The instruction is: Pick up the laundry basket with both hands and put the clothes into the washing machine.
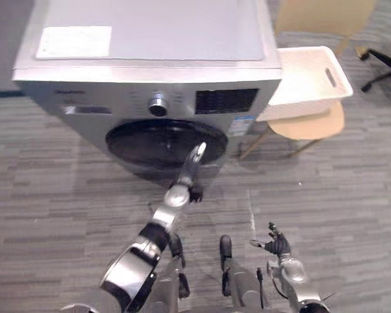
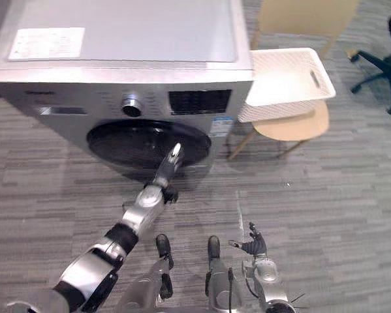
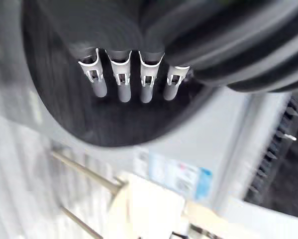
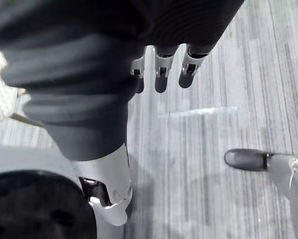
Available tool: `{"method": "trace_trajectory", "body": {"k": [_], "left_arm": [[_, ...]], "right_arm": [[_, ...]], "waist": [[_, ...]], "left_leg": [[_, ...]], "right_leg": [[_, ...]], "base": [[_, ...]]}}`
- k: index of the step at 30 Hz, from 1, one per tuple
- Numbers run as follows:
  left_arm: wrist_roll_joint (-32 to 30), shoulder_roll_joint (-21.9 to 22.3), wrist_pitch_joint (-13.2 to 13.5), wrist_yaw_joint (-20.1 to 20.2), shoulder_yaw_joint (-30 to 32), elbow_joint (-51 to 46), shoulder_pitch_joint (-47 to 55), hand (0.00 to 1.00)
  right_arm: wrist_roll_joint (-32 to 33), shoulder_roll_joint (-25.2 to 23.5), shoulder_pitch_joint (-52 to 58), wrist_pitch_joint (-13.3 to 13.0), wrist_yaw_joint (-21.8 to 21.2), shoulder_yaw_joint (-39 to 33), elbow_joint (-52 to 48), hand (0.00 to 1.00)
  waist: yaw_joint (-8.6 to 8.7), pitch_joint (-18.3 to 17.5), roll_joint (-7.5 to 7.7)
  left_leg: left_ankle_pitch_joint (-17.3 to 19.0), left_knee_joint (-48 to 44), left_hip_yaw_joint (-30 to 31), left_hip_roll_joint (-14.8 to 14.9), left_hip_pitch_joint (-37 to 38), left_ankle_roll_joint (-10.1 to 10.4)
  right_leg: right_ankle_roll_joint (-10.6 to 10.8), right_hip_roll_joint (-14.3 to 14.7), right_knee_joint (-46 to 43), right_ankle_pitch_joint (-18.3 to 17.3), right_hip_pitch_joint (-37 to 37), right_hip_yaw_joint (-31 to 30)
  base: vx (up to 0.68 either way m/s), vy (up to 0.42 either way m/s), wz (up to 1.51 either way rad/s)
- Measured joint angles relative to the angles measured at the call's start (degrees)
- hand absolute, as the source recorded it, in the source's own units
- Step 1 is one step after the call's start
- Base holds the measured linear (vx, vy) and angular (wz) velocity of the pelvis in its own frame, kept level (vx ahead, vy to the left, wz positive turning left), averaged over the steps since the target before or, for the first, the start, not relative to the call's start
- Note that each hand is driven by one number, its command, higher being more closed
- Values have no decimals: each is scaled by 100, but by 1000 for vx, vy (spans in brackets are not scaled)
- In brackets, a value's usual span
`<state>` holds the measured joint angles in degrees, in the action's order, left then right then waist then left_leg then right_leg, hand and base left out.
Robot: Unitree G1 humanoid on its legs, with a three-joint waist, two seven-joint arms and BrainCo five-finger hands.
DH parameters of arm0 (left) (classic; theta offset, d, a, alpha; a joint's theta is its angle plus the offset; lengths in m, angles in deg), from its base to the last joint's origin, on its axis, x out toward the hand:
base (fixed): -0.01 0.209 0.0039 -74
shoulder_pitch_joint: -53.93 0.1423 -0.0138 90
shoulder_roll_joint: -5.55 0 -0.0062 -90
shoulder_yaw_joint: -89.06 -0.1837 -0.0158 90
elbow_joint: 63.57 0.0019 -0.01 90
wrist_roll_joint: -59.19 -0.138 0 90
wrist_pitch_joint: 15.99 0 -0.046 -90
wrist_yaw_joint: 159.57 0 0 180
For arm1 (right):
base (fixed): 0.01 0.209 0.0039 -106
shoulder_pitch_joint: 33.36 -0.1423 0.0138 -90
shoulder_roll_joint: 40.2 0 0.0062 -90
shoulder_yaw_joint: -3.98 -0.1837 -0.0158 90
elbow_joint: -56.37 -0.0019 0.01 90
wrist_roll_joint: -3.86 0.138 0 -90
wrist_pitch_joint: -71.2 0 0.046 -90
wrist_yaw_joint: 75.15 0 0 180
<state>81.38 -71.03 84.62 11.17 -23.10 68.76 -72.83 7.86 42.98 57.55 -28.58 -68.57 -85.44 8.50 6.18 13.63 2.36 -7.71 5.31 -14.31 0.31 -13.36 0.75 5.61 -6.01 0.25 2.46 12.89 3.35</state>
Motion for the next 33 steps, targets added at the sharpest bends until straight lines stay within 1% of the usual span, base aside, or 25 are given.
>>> {"method": "trace_trajectory", "body": {"k": [2, 4, 5, 7, 10, 11, 13, 15, 16, 17, 19, 20, 21, 22, 23, 24, 25, 26, 28, 29, 30, 31, 32, 33], "left_arm": [[-14, 25, 123, -22, 54, -94, -204, 0], [-41, -58, 120, -61, 199, -94, -93, 0], [-62, -156, 113, -97, 364, -99, 146, 0], [-220, -361, 83, -106, 473, -196, 724, 0], [-499, -617, 17, -75, 466, -837, 2134, 0], [-517, -669, -12, -57, 465, -986, 2373, 0], [-549, -798, -31, 192, 411, -1544, 3222, 0], [-548, -806, -28, 403, 417, -1859, 3669, 0], [-549, -806, -25, 552, 422, -1979, 3971, 0], [-550, -795, -26, 665, 448, -1980, 4186, 0], [-554, -690, -32, 777, 541, -1878, 4395, 0], [-575, -538, -25, 810, 701, -1673, 4443, 0], [-604, -463, -26, 804, 784, -1497, 4440, 0], [-724, -300, -31, 787, 1016, -1045, 4276, 0], [-902, -164, -34, 666, 1315, -632, 4124, 0], [-991, -136, -34, 609, 1477, -418, 4074, 0], [-1148, -127, -38, 513, 1855, -15, 4053, 0], [-1259, -176, -49, 407, 2258, 435, 4074, 0], [-1451, -325, -143, 261, 2638, 1029, 4123, 0], [-1531, -410, -179, 253, 2738, 1205, 4252, 0], [-1629, -437, -206, 249, 2753, 1310, 4413, 0], [-1654, -431, -242, 252, 2750, 1339, 4473, 0], [-1684, -422, -275, 260, 2739, 1358, 4559, 0], [-1750, -447, -295, 257, 2730, 1368, 4710, 0]], "right_arm": [[2, 144, 73, -2, -11, -13, -92, 0], [3, 143, 88, -2, -22, -21, -91, 0], [3, 131, 83, -5, -32, -20, -91, 0], [3, 133, 104, -11, -26, -28, -85, 0], [0, 128, 211, -11, -19, -76, -10, 0], [0, 123, 221, -11, -17, -85, -7, 0], [-2, 120, 225, -12, -18, -149, 30, 0], [-9, 120, 215, -12, -22, -175, 36, 0], [-14, 114, 186, -11, -30, -148, 38, 0], [-19, 98, 130, -9, -35, -50, 57, 0], [-82, 73, 20, -9, -54, 124, 139, 0], [-168, 39, -63, 8, -54, 207, 223, 0], [-194, 21, -92, 10, -53, 222, 226, 0], [-202, -2, -72, 10, -47, 220, 265, 0], [-236, -6, -112, 23, -35, 215, 440, 0], [-240, 2, -165, 42, -32, 215, 531, 0], [-242, -4, -241, 86, -28, 217, 651, 0], [-242, -33, -326, 128, -17, 215, 668, 0], [-253, -163, -335, 126, -11, 166, 678, 0], [-268, -225, -314, 127, -25, 136, 735, 0], [-311, -238, -346, 133, -29, 98, 848, 0], [-344, -232, -338, 135, -35, 88, 868, 0], [-380, -228, -311, 135, -40, 82, 868, 0], [-419, -243, -256, 133, -55, 92, 856, 0]], "waist": [[13, -4, -116], [15, -7, -180], [3, -13, -221], [-13, -8, -300], [-87, -13, -392], [-99, -14, -395], [-293, -46, -453], [-446, -77, -506], [-519, -115, -565], [-616, -131, -589], [-716, -170, -620], [-707, -229, -637], [-693, -245, -640], [-654, -297, -600], [-683, -374, -677], [-719, -364, -618], [-749, -389, -592], [-870, -411, -491], [-868, -425, -313], [-870, -464, -237], [-933, -475, -233], [-973, -489, -255], [-1004, -499, -276], [-969, -529, -269]], "left_leg": [[0, 6, 10, 65, 0, 0], [0, 7, 30, 90, 3, -1], [0, 7, 55, 143, 7, 0], [-8, 7, 203, 184, 15, 5], [-39, 7, 608, 227, 99, 52], [-44, 7, 674, 215, 127, 59], [-47, 10, 950, 157, 221, 69], [-47, 11, 1070, 103, 250, 71], [-46, 13, 1209, 55, 268, 71], [-32, 14, 1281, 13, 328, 91], [-25, 13, 1443, -77, 394, 98], [-17, 14, 1546, -138, 349, 94], [41, 7, 1432, -144, 303, 20], [162, -171, 629, -75, 172, -148], [201, -472, -201, 151, -4, -206], [270, -631, -621, 197, -84, -304], [373, -860, -1094, 272, -168, -448], [477, -998, -1087, 165, -225, -530], [641, -1057, -868, -101, -167, -608], [854, -1199, -684, -256, -147, -644], [1119, -1411, -559, -324, -96, -668], [1230, -1434, -512, -348, -33, -671], [1287, -1420, -468, -370, 78, -674], [1366, -1366, -163, -478, 340, -754]], "right_leg": [[-15, 65, 4, 27, 46, -55], [-27, 109, 9, 35, 39, -34], [-35, 134, 20, 40, 28, -14], [-62, 183, 110, 56, -77, 130], [-122, 200, 208, -5, -414, 590], [-130, 190, 207, -42, -486, 685], [-115, 150, 190, -146, -720, 979], [-79, 113, 184, -204, -835, 1133], [-73, 81, 182, -237, -927, 1271], [-52, 44, 180, -268, -1030, 1381], [-1, -22, 164, -341, -1180, 1600], [33, -84, 119, -409, -1264, 1869], [66, -126, 89, -455, -1314, 2035], [108, -214, 74, -520, -1418, 2477], [187, -300, -59, -627, -1474, 2779], [234, -375, -159, -689, -1474, 2942], [331, -506, -312, -787, -1489, 3070], [394, -609, -350, -831, -1526, 3208], [520, -767, -338, -899, -1779, 3460], [561, -878, -386, -924, -1965, 3676], [623, -1088, -838, -972, -1999, 3755], [617, -1246, -1266, -1015, -1936, 3740], [532, -1424, -1787, -1049, -1831, 3695], [-74, -1821, -3287, -987, -1391, 3259]], "base": [[29, -29, -24], [31, -28, -4], [39, -31, 2], [48, -46, 23], [67, -52, 68], [49, -30, 79], [28, 10, 71], [15, 35, 60], [21, 63, 64], [20, 53, 52], [16, 51, 61], [0, 60, 93], [-17, 84, 143], [23, 118, 168], [61, 136, 165], [119, 151, 125], [129, 159, 74], [190, 162, 72], [218, 111, 77], [214, 99, 89], [252, 143, 64], [129, 87, 30], [240, 207, 41], [223, 172, 63]]}}
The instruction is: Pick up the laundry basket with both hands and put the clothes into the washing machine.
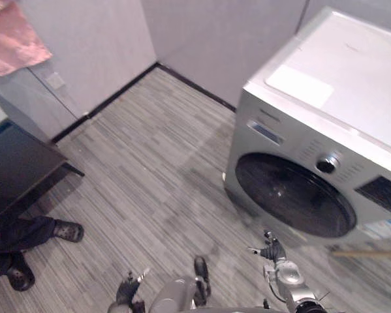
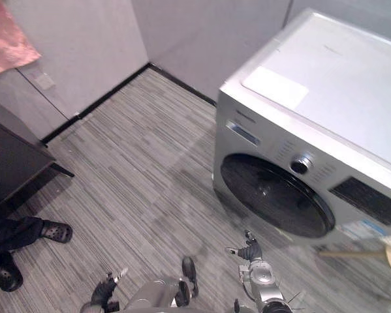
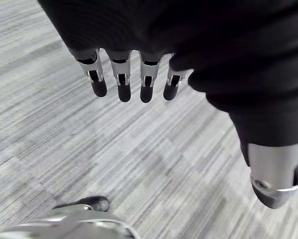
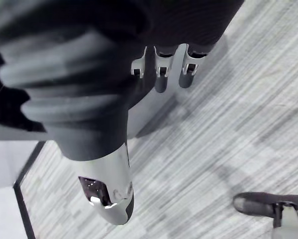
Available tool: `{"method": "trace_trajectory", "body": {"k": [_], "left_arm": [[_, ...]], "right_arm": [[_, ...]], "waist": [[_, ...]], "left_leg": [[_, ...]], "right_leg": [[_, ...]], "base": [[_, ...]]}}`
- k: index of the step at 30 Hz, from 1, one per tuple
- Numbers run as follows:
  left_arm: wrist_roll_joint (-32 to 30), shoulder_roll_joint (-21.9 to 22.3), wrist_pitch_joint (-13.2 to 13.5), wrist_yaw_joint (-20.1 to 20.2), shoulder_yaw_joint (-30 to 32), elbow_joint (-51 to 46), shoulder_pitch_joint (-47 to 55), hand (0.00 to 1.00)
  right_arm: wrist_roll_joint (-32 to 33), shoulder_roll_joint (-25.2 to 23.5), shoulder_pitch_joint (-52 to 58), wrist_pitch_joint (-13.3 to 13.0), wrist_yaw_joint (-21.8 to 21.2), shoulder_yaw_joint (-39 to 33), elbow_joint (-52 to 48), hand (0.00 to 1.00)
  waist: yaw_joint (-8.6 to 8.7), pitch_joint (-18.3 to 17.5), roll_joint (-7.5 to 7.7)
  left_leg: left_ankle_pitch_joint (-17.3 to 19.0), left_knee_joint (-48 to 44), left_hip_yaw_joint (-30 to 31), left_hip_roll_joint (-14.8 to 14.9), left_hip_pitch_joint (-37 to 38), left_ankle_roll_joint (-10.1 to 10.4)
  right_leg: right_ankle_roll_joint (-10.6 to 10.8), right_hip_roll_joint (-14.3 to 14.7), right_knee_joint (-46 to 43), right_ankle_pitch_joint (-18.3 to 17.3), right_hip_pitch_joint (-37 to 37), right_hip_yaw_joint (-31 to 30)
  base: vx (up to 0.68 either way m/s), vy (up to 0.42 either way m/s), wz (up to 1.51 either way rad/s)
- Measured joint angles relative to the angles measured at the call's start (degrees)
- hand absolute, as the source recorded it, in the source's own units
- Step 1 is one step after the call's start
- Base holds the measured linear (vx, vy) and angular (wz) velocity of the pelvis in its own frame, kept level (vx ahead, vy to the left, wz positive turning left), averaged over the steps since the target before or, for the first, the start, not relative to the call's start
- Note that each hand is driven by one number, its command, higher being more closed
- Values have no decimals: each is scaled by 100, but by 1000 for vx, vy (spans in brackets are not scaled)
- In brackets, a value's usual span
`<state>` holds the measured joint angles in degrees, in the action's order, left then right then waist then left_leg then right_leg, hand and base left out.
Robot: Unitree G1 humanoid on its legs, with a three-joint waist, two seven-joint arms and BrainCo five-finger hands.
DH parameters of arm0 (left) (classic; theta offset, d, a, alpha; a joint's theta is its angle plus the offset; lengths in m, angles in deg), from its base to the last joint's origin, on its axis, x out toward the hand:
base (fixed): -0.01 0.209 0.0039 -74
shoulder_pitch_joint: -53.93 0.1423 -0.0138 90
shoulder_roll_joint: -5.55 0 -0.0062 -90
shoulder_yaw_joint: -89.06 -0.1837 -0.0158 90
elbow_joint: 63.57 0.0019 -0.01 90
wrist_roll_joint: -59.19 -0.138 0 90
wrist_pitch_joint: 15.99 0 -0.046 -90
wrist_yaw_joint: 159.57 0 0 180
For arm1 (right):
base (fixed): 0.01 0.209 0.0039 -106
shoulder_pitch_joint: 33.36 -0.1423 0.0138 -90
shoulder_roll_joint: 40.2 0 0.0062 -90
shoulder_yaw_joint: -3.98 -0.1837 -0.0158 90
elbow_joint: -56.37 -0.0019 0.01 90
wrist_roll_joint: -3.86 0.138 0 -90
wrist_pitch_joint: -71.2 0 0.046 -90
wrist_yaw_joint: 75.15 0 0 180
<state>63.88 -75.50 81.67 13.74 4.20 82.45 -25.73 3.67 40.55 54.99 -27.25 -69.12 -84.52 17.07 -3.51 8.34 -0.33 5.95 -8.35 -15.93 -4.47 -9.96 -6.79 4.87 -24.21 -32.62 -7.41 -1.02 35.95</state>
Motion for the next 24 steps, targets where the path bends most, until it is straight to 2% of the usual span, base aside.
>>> {"method": "trace_trajectory", "body": {"k": [1, 3, 4, 6, 7, 8, 9, 10, 11, 12, 13, 14, 15, 16, 17, 20, 21, 22, 23, 24], "left_arm": [[-35, -25, -1, -6, 1, 10, -2, 0], [-55, -91, 17, -16, -4, 7, -89, 0], [-56, -87, 18, -16, -6, 7, -111, 0], [-53, -82, 37, -20, -5, -27, -247, 0], [-42, -66, 52, -63, -4, -74, -396, 0], [-21, -16, 71, -112, -3, -102, -548, 0], [-18, -27, 101, -113, -4, -117, -603, 0], [-15, 7, 167, -120, -18, -139, -665, 0], [-16, 13, 183, -120, -57, -149, -687, 0], [-17, 18, 192, -124, -51, -150, -681, 0], [-16, 93, 171, -145, 1, -150, -698, 0], [-18, 257, 174, -197, 84, -248, -630, 0], [-20, 334, 177, -217, 138, -276, -594, 0], [-19, 486, 170, -224, 250, -279, -576, 0], [-20, 590, 165, -223, 308, -276, -494, 0], [-31, 602, 166, -220, 328, -286, -440, 0], [-44, 611, 167, -216, 311, -261, -481, 0], [-58, 604, 165, -215, 292, -220, -487, 0], [-86, 530, 163, -216, 230, -138, -543, 0], [-88, 485, 163, -215, 192, -137, -544, 0]], "right_arm": [[0, -6, 20, 0, -7, 0, 1, 0], [3, -22, 103, 0, -16, 24, -6, 0], [3, -20, 113, -1, -15, 25, -7, 0], [8, -10, 119, -7, -15, 41, -23, 0], [16, 3, 106, -10, -18, 69, -36, 0], [32, 6, 123, -8, -18, 71, -33, 0], [33, 7, 141, -6, -18, 71, -32, 0], [33, -2, 189, -6, -13, 69, -34, 0], [34, -28, 288, -5, -11, 70, -29, 0], [38, -52, 353, -6, -12, 69, -30, 0], [51, -112, 445, 5, -17, 59, -30, 0], [60, -146, 433, 5, -12, -42, -59, 0], [62, -153, 401, 5, -9, -80, -87, 0], [65, -163, 318, 5, -5, -95, -180, 0], [69, -185, 303, 2, -7, -91, -266, 0], [76, -227, 305, -4, -4, -94, -256, 0], [77, -157, 249, -10, 0, -102, -249, 0], [76, -109, 216, -9, 0, -106, -224, 0], [71, -86, 203, -2, 10, -99, -142, 0], [68, -106, 205, -2, -1, -94, -135, 0]], "waist": [[42, -19, 1], [250, -18, 8], [286, -15, 2], [317, 17, -52], [363, 22, -41], [447, 50, -83], [491, 45, -62], [558, 61, 1], [574, 38, 149], [575, 10, 246], [577, -5, 324], [468, -10, 145], [408, -7, 90], [386, 51, -37], [382, 87, -61], [300, 77, -2], [276, 46, -75], [280, 31, -162], [282, -20, -88], [265, -38, -42]], "left_leg": [[20, 0, 170, -16, 74, -21], [44, 14, 779, -37, 363, -44], [58, 23, 916, -40, 480, -29], [106, 42, 1362, -38, 729, 30], [157, 28, 1720, -12, 817, 79], [183, 21, 2158, 4, 884, 122], [206, 13, 2347, 6, 928, 162], [287, -104, 2729, -53, 974, 299], [433, -282, 2905, -154, 981, 497], [514, -389, 2984, -217, 981, 585], [762, -695, 2976, -181, 948, 677], [829, -1119, 2852, 0, 731, 858], [863, -1340, 2692, 92, 600, 936], [918, -1833, 2286, 316, 344, 1142], [954, -2200, 1658, 605, 144, 1194], [967, -1962, 636, 1065, 231, 1159], [704, -1168, 447, 1194, 288, 1165], [425, -942, 422, 1225, 285, 970], [263, -621, 411, 1110, 402, 966], [173, -434, 410, 1058, 454, 947]], "right_leg": [[-67, 29, -481, -132, 225, -380], [77, 522, -1424, -645, 879, -1427], [45, 630, -1435, -751, 988, -1505], [-23, 1031, -1030, -932, 1357, -1777], [-23, 1406, -505, -932, 1620, -2209], [23, 1758, 25, -893, 1838, -2770], [69, 1882, 282, -837, 1899, -3065], [176, 2032, 843, -597, 1911, -3518], [47, 1943, 1191, -158, 1880, -3738], [7, 1833, 1288, 93, 1846, -3736], [-91, 1707, 1191, 384, 1742, -3435], [-153, 1783, 1286, 346, 1612, -3147], [-208, 1824, 1375, 316, 1551, -3049], [-297, 1891, 1507, 290, 1371, -2798], [-404, 1944, 1632, 246, 1138, -2594], [-477, 1936, 1843, 200, 758, -2354], [-469, 1951, 1890, 199, 743, -2277], [-455, 1974, 1908, 198, 743, -2250], [-359, 1920, 2096, 308, 713, -2251], [-360, 1915, 2239, 386, 673, -2245]], "base": [[353, 202, 103], [341, 69, 139], [299, 34, 137], [280, -8, 107], [317, -90, 158], [264, -120, 176], [272, -173, 197], [256, -208, 202], [253, -229, 203], [258, -282, 200], [266, -286, 162], [258, -278, 132], [209, -243, 89], [167, -235, 81], [177, -258, 83], [90, -132, 52], [35, -46, 29], [26, 15, 24], [49, 52, 16], [54, 57, 9]]}}
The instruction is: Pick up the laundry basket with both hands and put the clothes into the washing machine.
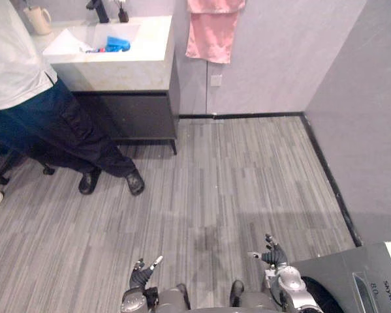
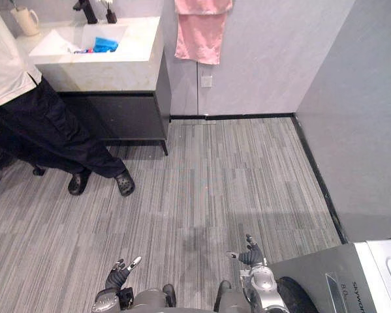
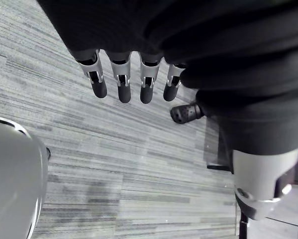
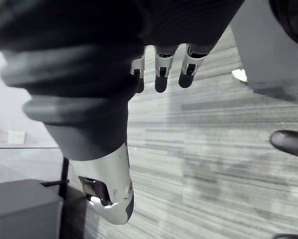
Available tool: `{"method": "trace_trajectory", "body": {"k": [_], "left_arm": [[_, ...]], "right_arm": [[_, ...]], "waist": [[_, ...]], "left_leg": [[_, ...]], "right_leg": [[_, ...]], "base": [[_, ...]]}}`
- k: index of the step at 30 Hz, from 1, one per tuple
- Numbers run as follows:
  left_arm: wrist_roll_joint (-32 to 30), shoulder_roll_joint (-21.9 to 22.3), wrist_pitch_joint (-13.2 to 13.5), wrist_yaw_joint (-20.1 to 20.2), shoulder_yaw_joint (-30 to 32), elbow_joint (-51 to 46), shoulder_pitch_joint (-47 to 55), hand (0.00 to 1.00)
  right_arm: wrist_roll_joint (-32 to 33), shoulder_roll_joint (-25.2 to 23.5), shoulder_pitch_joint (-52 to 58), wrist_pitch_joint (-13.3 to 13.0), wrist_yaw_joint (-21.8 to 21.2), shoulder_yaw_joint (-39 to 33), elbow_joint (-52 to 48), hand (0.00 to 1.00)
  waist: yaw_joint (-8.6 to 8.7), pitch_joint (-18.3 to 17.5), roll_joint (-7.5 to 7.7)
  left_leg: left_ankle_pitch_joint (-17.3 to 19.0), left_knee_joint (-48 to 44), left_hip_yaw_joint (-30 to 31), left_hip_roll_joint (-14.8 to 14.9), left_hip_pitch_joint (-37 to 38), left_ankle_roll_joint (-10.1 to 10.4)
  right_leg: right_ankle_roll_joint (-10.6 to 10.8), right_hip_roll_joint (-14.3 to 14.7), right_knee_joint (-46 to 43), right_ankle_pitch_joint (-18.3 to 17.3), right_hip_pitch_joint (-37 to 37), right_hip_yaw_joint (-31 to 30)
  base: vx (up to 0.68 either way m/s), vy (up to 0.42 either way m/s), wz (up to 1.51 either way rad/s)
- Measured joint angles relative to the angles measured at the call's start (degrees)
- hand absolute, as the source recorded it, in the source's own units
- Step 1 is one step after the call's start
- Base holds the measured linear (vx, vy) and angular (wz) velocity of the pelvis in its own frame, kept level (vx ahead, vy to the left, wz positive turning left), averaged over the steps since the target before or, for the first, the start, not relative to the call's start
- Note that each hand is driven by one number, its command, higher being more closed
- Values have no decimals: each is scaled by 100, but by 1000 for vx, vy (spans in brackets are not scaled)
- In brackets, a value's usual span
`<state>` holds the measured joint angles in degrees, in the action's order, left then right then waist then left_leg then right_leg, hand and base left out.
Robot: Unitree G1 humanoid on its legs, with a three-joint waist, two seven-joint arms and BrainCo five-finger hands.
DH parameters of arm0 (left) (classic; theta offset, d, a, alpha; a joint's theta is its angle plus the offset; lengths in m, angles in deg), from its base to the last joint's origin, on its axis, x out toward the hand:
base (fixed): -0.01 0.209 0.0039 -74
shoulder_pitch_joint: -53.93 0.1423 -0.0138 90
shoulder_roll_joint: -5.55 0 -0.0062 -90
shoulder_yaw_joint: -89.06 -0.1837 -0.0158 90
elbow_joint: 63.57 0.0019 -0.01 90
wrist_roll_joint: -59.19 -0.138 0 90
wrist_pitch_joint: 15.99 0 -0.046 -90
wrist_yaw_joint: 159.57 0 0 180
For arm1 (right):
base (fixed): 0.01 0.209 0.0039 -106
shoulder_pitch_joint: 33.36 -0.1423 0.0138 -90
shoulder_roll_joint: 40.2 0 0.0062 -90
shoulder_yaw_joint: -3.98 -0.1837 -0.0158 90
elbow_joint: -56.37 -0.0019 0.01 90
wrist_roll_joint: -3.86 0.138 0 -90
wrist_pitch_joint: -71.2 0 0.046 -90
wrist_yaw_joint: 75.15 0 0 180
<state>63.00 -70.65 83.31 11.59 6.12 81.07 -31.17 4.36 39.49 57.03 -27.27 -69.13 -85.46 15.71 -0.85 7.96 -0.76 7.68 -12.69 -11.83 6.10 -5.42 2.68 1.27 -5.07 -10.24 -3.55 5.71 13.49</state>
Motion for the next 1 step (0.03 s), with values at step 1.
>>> {"method": "trace_trajectory", "body": {"k": [1], "left_arm": [[-4, -93, -1, 2, -41, 14, 11, 0]], "right_arm": [[-5, -67, -5, -1, 1, -6, 71, 0]], "waist": [[-4, -18, 76]], "left_leg": [[-162, 274, -18, -73, 97, -19]], "right_leg": [[7, 2, 284, 157, -77, 4]], "base": [[48, 31, 3]]}}
